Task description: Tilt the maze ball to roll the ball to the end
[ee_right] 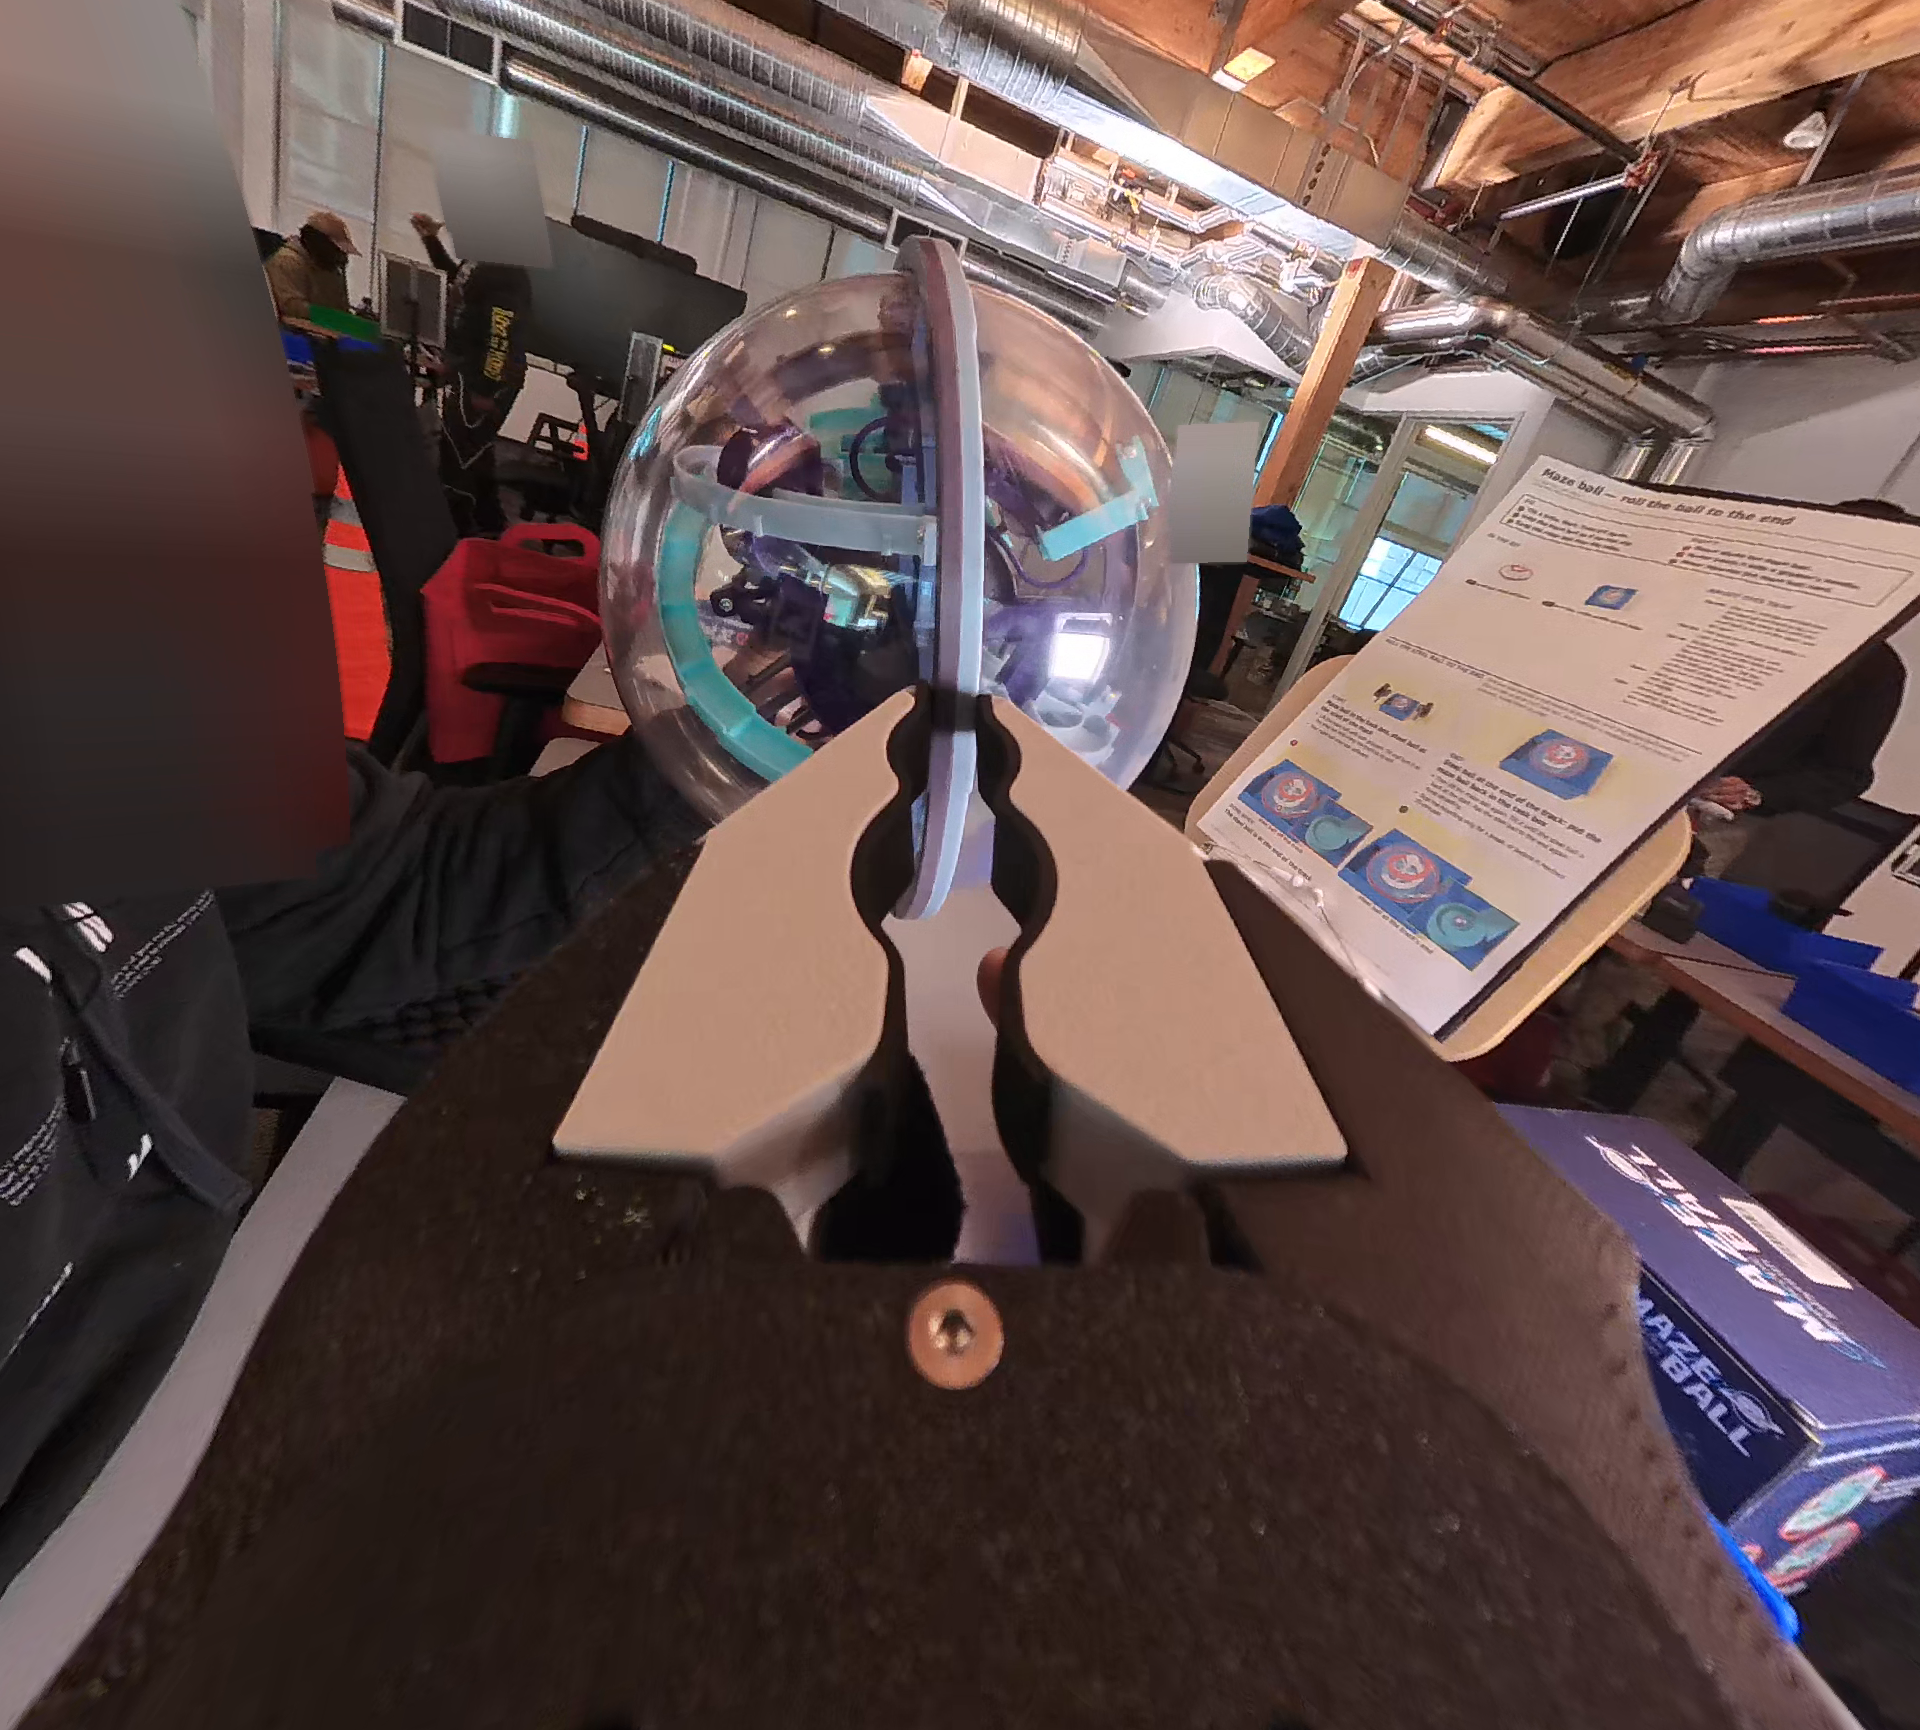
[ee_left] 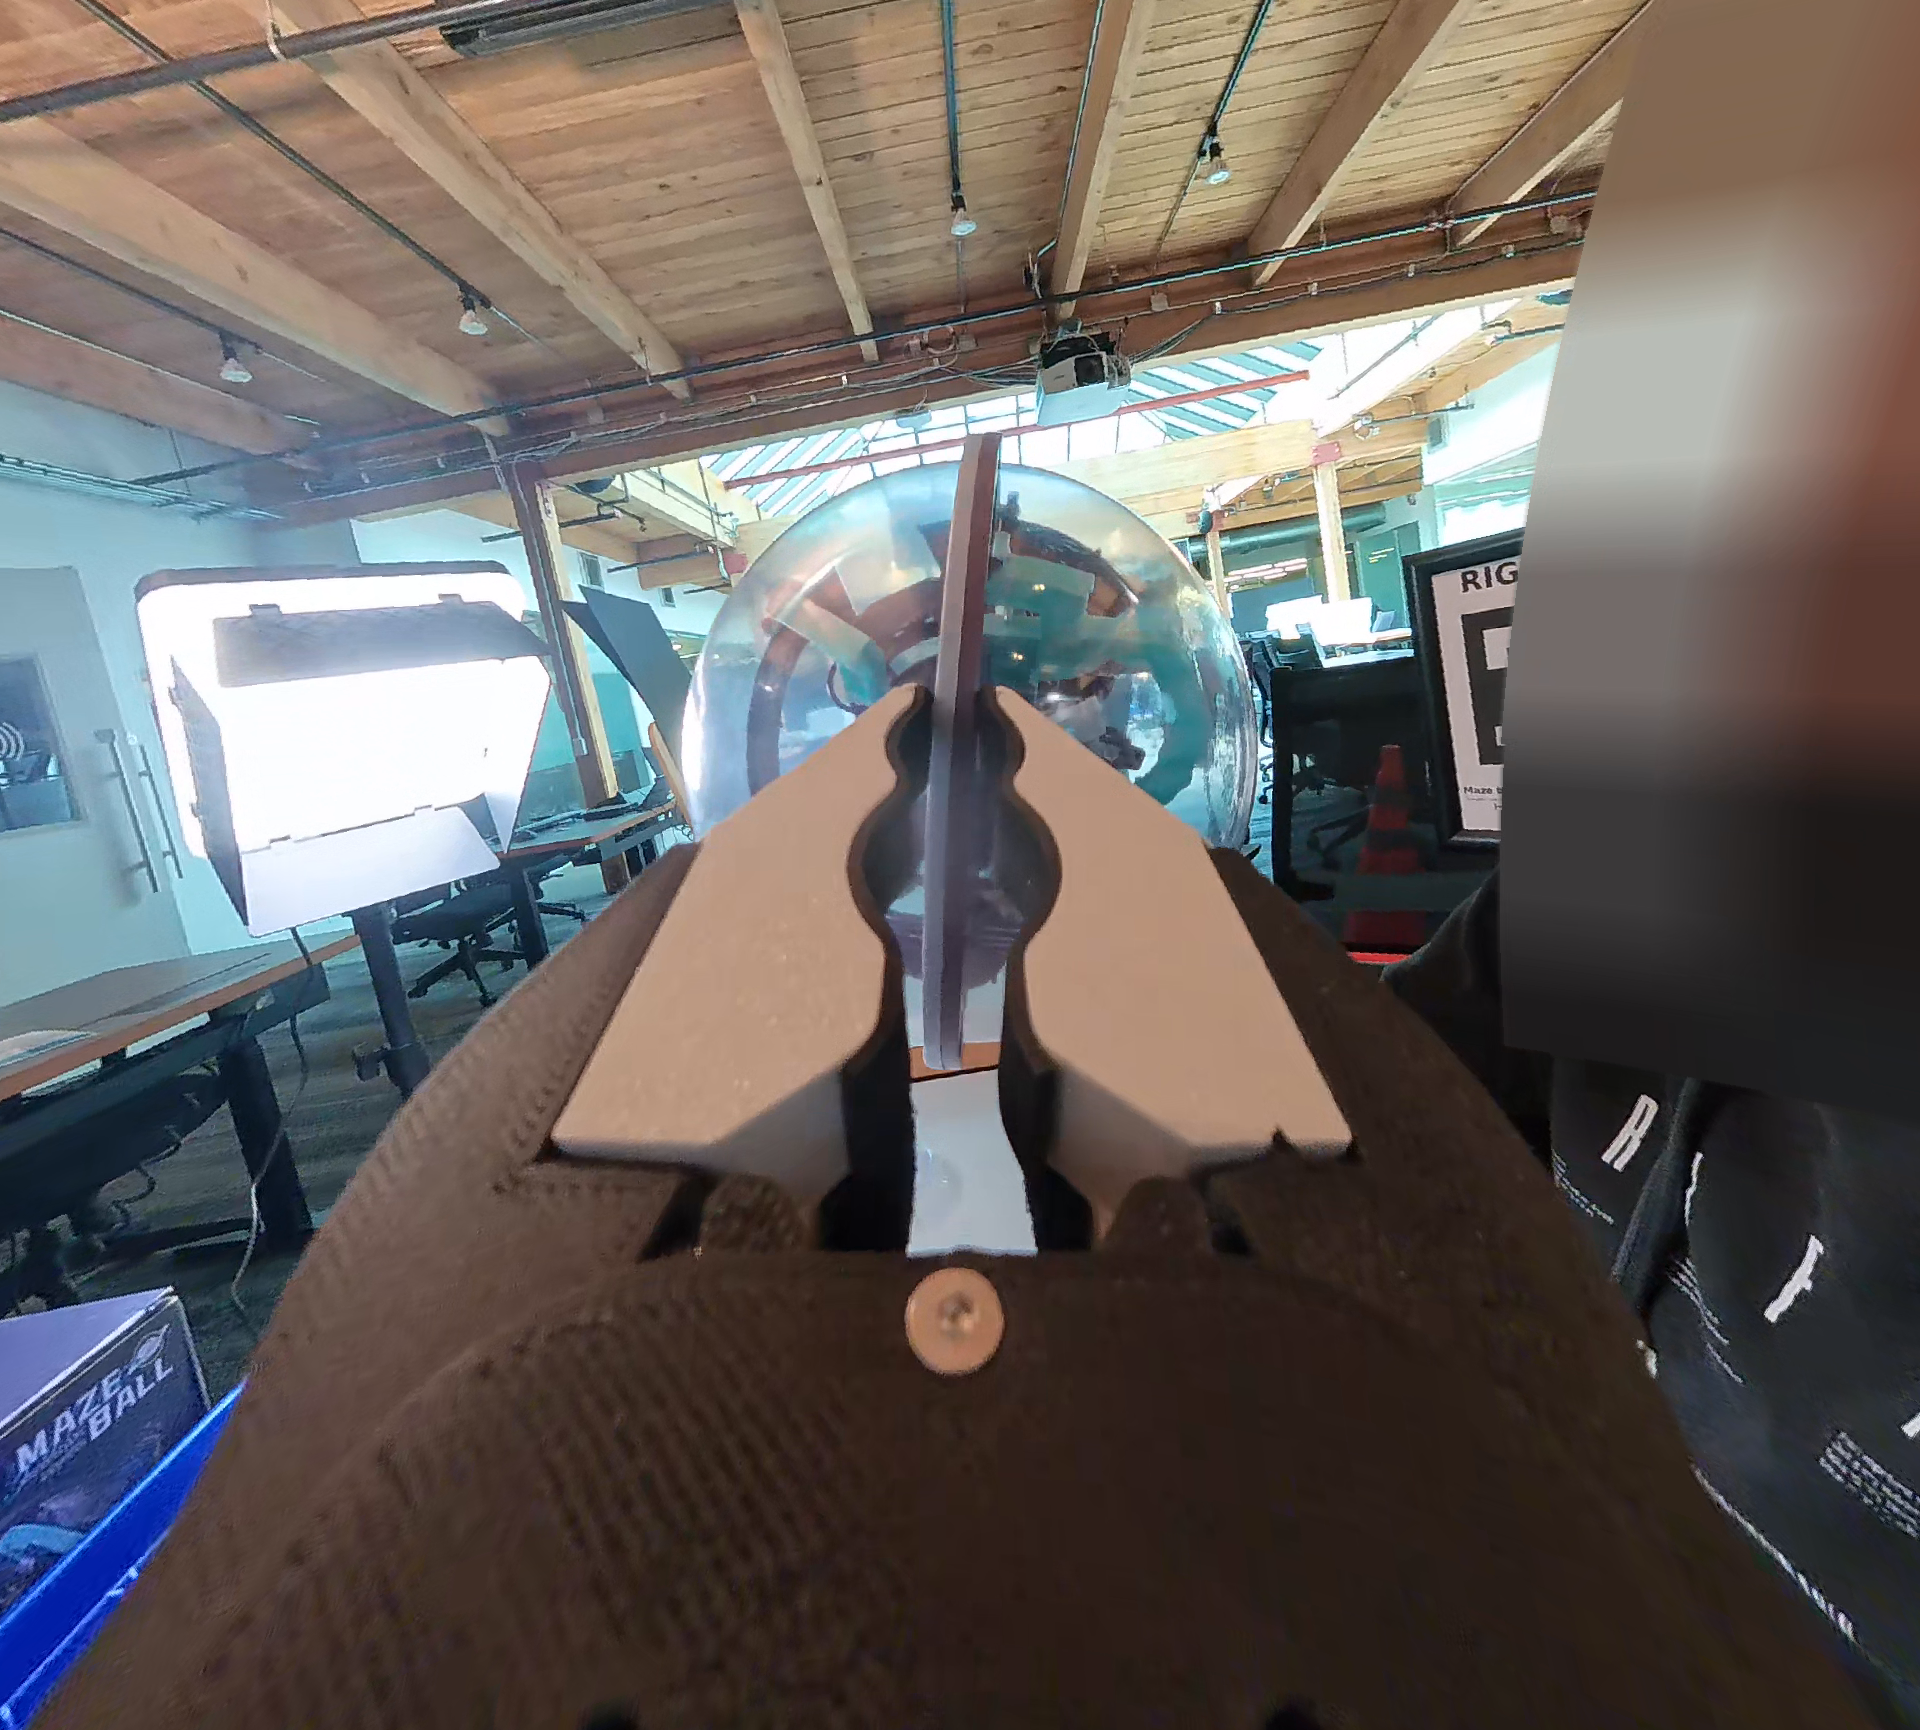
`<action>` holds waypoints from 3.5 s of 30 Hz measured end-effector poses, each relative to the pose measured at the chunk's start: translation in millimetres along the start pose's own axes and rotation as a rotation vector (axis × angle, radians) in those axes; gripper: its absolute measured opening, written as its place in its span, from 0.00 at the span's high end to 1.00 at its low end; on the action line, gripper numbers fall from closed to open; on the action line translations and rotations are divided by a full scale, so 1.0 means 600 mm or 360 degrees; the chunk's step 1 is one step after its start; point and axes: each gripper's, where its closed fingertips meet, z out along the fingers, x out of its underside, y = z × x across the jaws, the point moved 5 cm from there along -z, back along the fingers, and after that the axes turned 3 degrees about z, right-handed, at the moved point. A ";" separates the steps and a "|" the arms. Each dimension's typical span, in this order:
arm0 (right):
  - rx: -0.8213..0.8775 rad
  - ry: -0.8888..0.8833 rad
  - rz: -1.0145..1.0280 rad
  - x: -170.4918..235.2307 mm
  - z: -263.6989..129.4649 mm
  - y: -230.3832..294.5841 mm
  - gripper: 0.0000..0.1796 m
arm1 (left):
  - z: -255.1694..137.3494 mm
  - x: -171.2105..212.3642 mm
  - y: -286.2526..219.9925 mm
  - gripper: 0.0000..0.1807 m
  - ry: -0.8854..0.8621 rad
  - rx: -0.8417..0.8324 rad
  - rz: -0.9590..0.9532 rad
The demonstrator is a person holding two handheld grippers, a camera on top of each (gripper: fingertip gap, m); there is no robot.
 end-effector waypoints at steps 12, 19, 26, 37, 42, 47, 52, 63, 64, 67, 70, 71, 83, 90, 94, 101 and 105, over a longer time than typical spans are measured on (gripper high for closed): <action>0.0016 -0.0024 -0.0134 -0.004 -0.004 0.007 0.97 | -0.007 0.022 0.004 0.96 -0.0025 0.0100 0.0119; -0.0001 -0.0047 -0.0187 -0.001 -0.010 0.006 0.97 | -0.004 0.026 -0.013 0.96 -0.0032 0.0168 0.0284; 0.0000 -0.0063 -0.0250 0.004 -0.011 0.005 0.97 | -0.003 0.022 -0.021 0.96 -0.0032 0.0177 0.0351; 0.0000 -0.0066 -0.0133 0.012 -0.005 -0.006 0.97 | 0.001 0.006 -0.019 0.96 0.0016 0.0073 0.0273; -0.0010 -0.0050 -0.0032 0.023 0.001 -0.014 0.97 | 0.000 0.000 -0.012 0.96 0.0027 0.0012 0.0203; -0.0014 -0.0016 0.0016 0.033 0.007 -0.019 0.97 | -0.005 -0.001 -0.005 0.96 0.0023 -0.0019 0.0162; -0.0007 0.0037 0.0089 0.042 0.011 -0.024 0.97 | -0.009 0.001 0.006 0.96 0.0022 -0.0058 0.0078; 0.0021 0.0156 0.0456 0.083 0.019 -0.056 0.97 | -0.024 0.022 0.048 0.96 0.0054 -0.0221 -0.0223; 0.0028 0.0172 0.0503 0.090 0.021 -0.060 0.97 | -0.027 0.026 0.054 0.96 0.0063 -0.0245 -0.0258; 0.0045 0.0199 0.0606 0.108 0.022 -0.071 0.97 | -0.038 0.043 0.074 0.96 0.0082 -0.0306 -0.0357; 0.0069 0.0211 0.0621 0.118 0.022 -0.078 0.97 | -0.047 0.061 0.092 0.96 0.0053 -0.0311 -0.0418; 0.0072 0.0210 0.0605 0.119 0.022 -0.079 0.97 | -0.048 0.064 0.094 0.96 0.0023 -0.0287 -0.0409; 0.0094 0.0149 0.0259 0.091 0.016 -0.060 0.97 | -0.042 0.062 0.071 0.96 -0.0139 -0.0119 -0.0112; 0.0117 0.0137 0.0107 0.066 0.008 -0.044 0.97 | -0.038 0.065 0.058 0.96 -0.0212 -0.0028 -0.0032; 0.0144 0.0146 0.0049 0.059 0.005 -0.041 0.97 | -0.038 0.074 0.059 0.96 -0.0247 -0.0004 -0.0051; 0.0193 0.0139 0.0003 0.047 -0.007 -0.042 0.97 | -0.036 0.103 0.070 0.96 -0.0220 -0.0005 -0.0128; 0.0202 0.0145 -0.0027 0.046 -0.009 -0.042 0.97 | -0.035 0.107 0.068 0.96 -0.0219 0.0006 -0.0118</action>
